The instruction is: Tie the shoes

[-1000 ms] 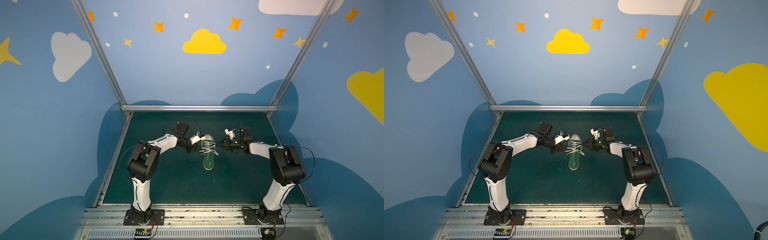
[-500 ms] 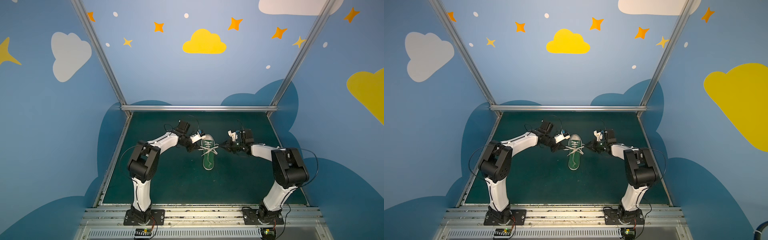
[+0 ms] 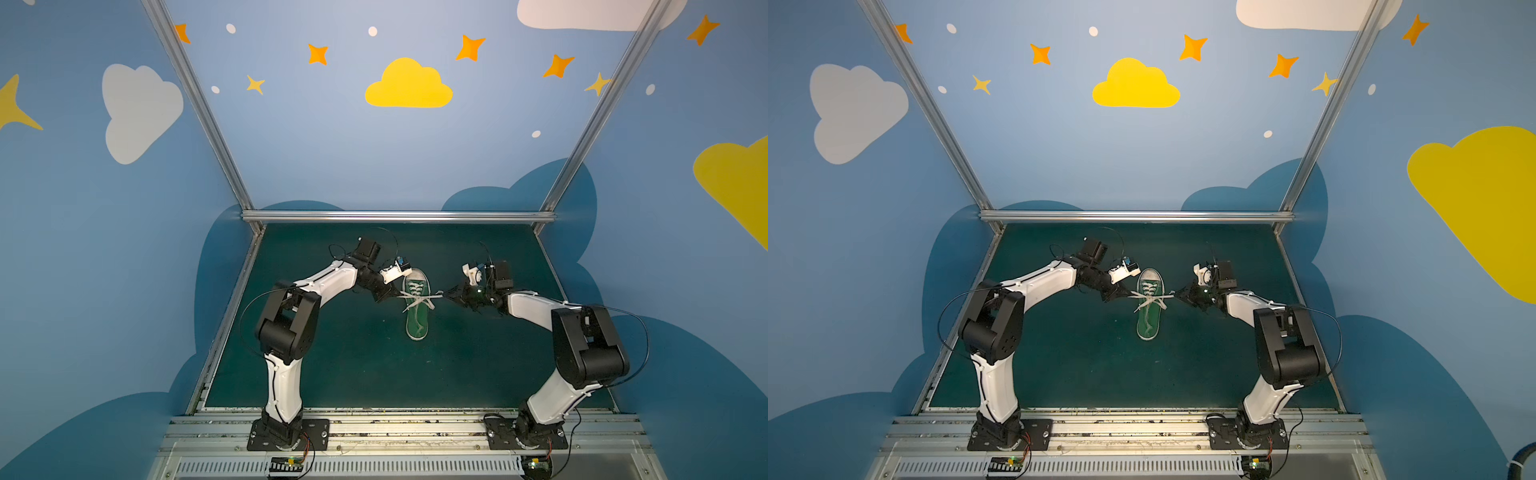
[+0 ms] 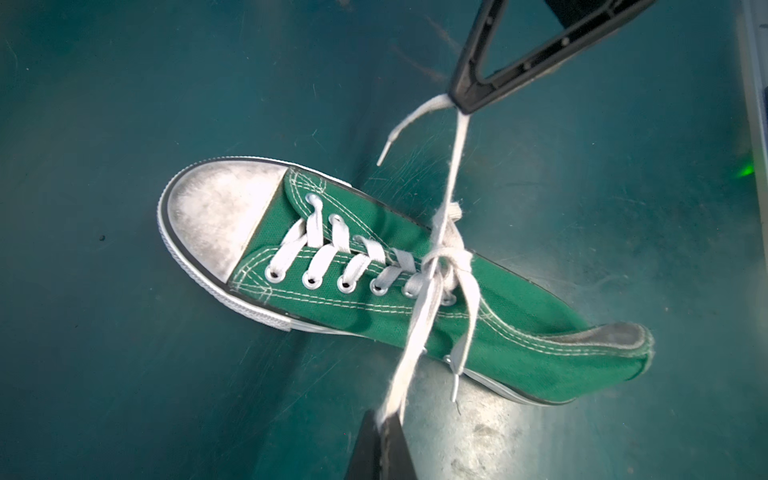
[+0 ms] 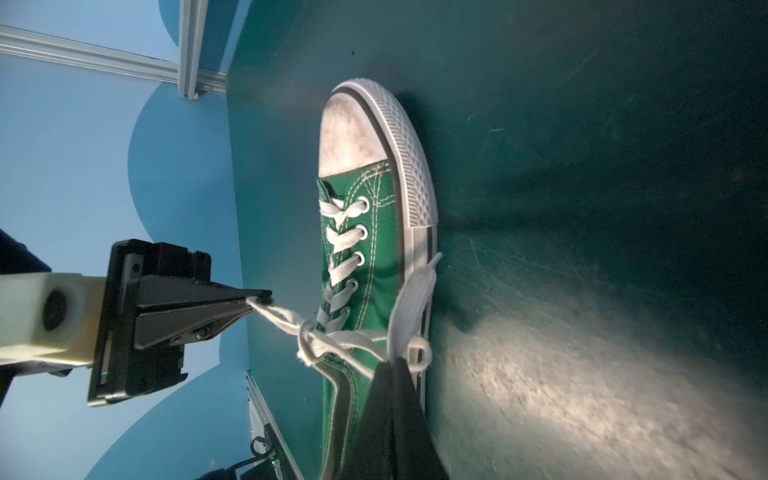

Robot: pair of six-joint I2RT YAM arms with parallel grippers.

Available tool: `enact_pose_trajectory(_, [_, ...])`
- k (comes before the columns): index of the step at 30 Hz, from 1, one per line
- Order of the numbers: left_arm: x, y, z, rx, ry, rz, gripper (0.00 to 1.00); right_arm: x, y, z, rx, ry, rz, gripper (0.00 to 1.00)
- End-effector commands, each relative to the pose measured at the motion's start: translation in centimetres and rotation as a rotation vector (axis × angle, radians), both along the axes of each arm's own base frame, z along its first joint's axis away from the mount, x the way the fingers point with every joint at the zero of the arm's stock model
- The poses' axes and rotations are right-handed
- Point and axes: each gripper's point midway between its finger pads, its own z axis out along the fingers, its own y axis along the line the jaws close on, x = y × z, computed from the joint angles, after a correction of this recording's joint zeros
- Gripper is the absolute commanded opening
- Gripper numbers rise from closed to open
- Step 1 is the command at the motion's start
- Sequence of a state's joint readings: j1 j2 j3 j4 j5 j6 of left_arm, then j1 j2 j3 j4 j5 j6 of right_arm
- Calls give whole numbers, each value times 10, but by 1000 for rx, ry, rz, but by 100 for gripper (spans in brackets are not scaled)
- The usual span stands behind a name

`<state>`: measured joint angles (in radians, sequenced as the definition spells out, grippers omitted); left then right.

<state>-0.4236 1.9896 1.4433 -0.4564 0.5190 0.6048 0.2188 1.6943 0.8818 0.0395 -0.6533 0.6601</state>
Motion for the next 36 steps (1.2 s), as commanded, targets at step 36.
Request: enact_pose_trajectory(36, [2, -6, -5, 2, 94, -12, 3, -9, -8, 4, -126, -30, 122, 38])
